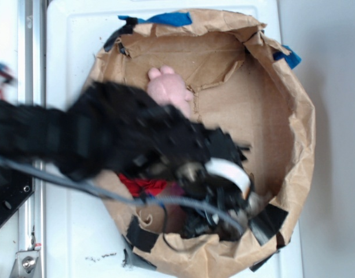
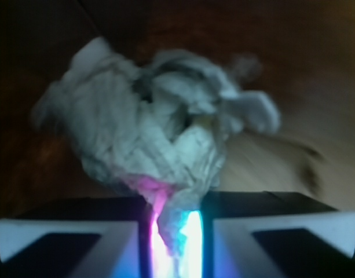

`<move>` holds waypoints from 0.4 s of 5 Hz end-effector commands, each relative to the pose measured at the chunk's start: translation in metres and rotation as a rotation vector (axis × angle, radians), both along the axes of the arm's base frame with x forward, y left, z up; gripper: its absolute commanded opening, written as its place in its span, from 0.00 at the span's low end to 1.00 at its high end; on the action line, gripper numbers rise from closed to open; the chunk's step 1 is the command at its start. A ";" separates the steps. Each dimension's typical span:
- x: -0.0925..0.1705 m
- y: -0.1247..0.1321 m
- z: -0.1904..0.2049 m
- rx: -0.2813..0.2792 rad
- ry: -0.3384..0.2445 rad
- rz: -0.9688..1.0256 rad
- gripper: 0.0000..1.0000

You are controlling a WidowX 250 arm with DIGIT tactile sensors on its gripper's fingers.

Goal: Grab the white paper.

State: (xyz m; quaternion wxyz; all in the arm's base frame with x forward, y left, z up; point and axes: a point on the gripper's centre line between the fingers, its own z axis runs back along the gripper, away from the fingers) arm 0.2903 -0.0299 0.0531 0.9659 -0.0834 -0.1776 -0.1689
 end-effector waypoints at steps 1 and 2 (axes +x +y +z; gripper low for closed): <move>-0.031 0.035 0.067 -0.031 -0.035 0.131 0.00; -0.044 0.043 0.092 0.002 0.011 0.220 0.00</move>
